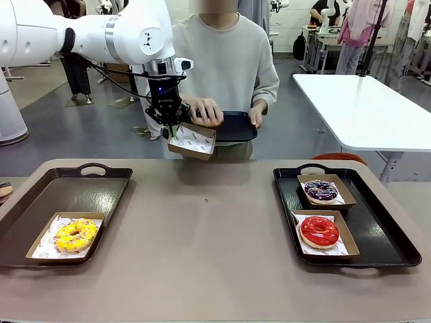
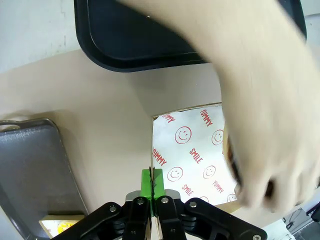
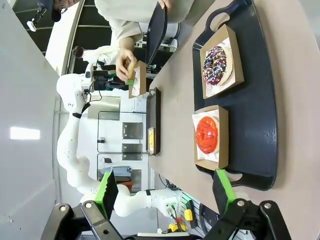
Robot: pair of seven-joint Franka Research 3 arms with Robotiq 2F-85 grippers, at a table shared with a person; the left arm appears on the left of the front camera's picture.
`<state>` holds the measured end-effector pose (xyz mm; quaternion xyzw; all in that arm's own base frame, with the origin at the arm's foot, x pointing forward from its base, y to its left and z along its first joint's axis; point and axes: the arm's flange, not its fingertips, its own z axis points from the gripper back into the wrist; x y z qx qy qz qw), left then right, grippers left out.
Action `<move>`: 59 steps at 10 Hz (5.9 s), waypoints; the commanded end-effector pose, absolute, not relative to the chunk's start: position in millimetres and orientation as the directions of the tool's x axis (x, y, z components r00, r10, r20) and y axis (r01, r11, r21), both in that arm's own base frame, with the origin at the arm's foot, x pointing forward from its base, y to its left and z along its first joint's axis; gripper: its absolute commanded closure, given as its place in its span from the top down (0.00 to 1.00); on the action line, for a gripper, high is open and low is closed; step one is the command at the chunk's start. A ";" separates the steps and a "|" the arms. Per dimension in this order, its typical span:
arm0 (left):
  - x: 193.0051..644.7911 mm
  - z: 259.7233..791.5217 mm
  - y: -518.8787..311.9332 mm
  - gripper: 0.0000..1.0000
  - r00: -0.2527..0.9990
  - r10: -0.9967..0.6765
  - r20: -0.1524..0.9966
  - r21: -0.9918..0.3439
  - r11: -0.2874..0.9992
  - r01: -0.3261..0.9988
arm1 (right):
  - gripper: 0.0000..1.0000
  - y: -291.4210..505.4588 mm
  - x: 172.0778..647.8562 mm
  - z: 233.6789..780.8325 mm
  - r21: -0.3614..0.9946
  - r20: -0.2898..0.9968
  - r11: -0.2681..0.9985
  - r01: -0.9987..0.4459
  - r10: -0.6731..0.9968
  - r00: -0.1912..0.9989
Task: Individually package the donuts and arrange them on the tray.
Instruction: Place the picked Paper togo box on the Handle tray while simultaneously picking up another Paper togo box from the table with the other hand, then place the picked Paper togo box on the Handle tray.
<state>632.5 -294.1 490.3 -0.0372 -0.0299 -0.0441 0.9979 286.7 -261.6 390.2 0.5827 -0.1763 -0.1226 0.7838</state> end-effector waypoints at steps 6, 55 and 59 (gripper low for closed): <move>627.6 492.2 -290.5 0.00 0.994 -0.088 0.066 -0.069 0.993 0.093 | 1.00 -263.9 281.8 396.4 0.953 0.143 0.301 -0.018 -0.400 0.905; 555.9 374.4 27.0 0.01 0.995 0.102 -0.019 -0.052 0.993 -0.103 | 1.00 -263.9 281.8 396.4 0.953 0.143 0.301 -0.018 -0.400 0.905; 560.6 374.3 29.2 1.00 0.996 0.085 -0.029 -0.040 0.996 -0.086 | 1.00 -263.9 281.8 396.4 0.953 0.143 0.301 -0.018 -0.400 0.905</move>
